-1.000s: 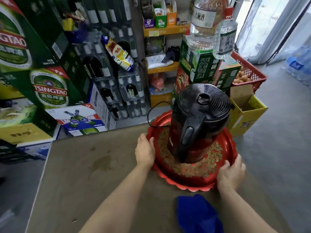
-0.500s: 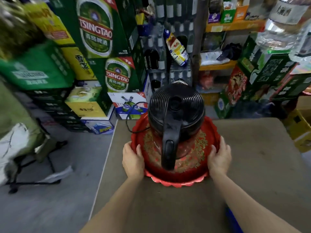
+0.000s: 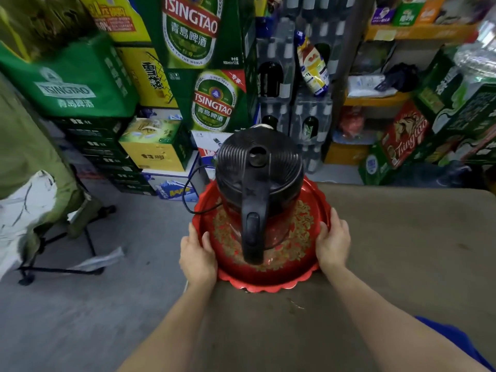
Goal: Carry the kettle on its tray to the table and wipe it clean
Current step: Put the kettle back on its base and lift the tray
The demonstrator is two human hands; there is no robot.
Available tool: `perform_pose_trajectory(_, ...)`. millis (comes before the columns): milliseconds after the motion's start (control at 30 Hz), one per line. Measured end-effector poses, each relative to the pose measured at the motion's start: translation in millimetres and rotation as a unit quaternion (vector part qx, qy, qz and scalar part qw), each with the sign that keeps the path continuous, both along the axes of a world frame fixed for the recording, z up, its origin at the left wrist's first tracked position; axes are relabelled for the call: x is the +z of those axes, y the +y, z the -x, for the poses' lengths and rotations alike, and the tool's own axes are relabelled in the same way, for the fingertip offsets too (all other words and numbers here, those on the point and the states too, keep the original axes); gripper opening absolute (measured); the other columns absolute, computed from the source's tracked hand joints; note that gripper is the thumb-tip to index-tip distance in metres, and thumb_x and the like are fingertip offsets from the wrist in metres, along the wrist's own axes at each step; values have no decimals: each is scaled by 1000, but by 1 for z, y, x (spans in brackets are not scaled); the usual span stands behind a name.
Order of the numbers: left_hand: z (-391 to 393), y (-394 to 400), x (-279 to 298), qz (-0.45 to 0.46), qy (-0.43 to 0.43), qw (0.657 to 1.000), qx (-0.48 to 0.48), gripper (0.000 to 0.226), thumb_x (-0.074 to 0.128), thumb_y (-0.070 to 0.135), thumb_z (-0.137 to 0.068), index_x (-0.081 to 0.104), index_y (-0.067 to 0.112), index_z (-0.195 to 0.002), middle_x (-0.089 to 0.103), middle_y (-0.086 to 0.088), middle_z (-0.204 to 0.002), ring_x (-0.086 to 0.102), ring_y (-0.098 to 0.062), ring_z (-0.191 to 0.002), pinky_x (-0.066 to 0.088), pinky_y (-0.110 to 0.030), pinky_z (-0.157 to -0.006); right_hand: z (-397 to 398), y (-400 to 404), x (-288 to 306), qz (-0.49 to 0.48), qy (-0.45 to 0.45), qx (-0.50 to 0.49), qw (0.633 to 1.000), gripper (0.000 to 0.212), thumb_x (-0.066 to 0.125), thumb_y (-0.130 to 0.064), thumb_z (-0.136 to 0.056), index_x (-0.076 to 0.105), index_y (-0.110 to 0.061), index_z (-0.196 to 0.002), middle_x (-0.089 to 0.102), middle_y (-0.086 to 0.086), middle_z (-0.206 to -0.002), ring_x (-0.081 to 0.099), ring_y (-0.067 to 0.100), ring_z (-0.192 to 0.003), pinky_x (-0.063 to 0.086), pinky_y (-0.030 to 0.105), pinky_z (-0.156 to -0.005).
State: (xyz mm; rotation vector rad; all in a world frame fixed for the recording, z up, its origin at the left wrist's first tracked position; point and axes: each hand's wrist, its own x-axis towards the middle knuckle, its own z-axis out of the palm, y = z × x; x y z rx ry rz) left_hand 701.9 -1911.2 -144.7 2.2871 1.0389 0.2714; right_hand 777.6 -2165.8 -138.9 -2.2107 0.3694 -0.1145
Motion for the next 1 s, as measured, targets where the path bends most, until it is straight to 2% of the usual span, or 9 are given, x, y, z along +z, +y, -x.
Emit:
perform_pose_trajectory(333, -6, -1, 7, -9, 53, 998, -33, 56, 39, 37, -105, 26, 19, -156, 54, -16, -119, 61, -42, -101, 48, -47, -87, -7, -3, -11, 42, 3, -13, 999, 48, 51, -14, -100, 43, -9, -148, 56, 23, -121, 56, 40, -111, 44, 41, -95)
perform_pose_trajectory(567, -4, 5, 7, -14, 60, 996, -69, 60, 39, 41, -104, 22, 17, -157, 55, -14, -118, 61, -39, -103, 48, -47, -88, -12, -2, -9, 78, 24, -22, 996, 47, 50, -21, -101, 44, -17, -147, 57, 20, -122, 57, 40, -111, 46, 44, -92)
perform_pose_trajectory(767, -2, 9, 8, -24, 76, 991, -103, 62, 37, 43, -105, 21, 15, -157, 55, -16, -125, 61, -42, -106, 48, -48, -89, -4, -9, 3, 120, 73, -4, 990, 52, 53, -29, -99, 41, -23, -149, 50, 16, -124, 57, 38, -107, 47, 43, -89)
perform_pose_trajectory(900, -1, 9, 13, 0, 82, 990, -115, 63, 36, 44, -104, 16, 17, -158, 52, -16, -130, 60, -43, -108, 48, -50, -92, 29, 4, 6, 109, 96, -41, 989, 58, 55, -29, -98, 35, -16, -151, 46, 18, -133, 57, 41, -111, 47, 45, -91)
perform_pose_trajectory(1000, -1, 5, 17, 39, 86, 989, -112, 65, 39, 41, -105, 12, 16, -158, 47, -17, -135, 57, -42, -113, 47, -50, -93, 41, 15, 7, 88, 111, -62, 988, 59, 56, -21, -97, 34, -9, -150, 47, 19, -135, 56, 41, -114, 46, 43, -95)
